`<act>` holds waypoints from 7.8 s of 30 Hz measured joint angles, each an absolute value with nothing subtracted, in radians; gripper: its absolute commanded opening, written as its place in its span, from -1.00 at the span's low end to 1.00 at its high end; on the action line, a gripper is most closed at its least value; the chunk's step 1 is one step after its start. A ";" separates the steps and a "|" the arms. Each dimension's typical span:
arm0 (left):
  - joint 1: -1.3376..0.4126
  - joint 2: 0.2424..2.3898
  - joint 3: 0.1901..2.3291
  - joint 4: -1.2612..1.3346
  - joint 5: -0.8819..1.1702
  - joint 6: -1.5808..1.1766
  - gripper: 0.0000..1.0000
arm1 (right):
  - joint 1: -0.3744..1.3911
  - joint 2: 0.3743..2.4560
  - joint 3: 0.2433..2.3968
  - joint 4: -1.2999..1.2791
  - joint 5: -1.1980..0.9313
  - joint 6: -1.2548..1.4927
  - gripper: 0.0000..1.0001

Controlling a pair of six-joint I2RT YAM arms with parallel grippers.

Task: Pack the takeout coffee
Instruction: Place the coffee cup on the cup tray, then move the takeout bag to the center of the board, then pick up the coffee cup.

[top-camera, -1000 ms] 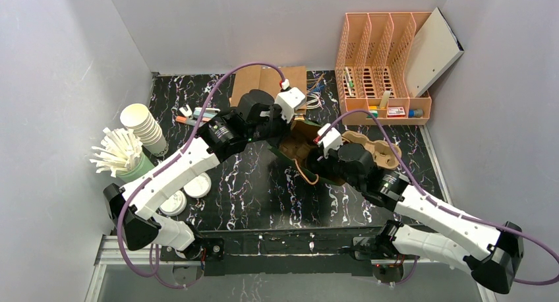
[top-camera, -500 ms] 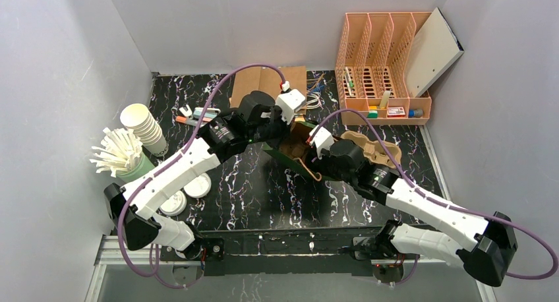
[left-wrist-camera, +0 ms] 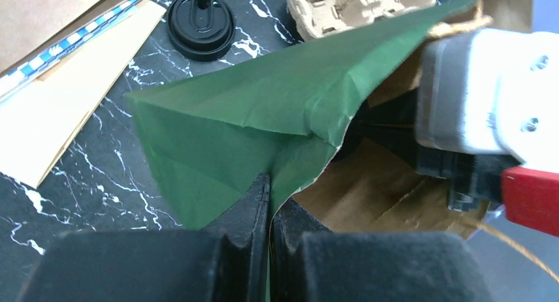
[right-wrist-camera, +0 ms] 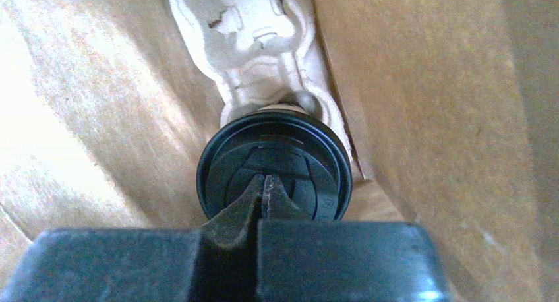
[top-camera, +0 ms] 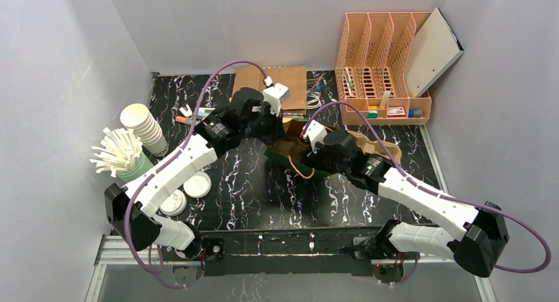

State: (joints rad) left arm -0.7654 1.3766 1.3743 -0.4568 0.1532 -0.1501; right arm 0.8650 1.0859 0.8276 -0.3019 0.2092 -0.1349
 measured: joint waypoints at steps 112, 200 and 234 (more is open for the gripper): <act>-0.440 1.585 1.694 -0.955 -0.055 -0.167 -0.94 | 0.854 1.407 1.623 -0.371 0.146 -0.369 0.88; 0.182 1.613 1.708 -0.847 -0.455 -0.281 -0.47 | 0.853 1.547 1.728 -0.522 0.074 -0.179 0.76; 0.182 1.639 1.831 -0.917 -0.453 -0.308 -1.00 | 0.853 1.547 1.728 -0.522 0.064 -0.179 0.76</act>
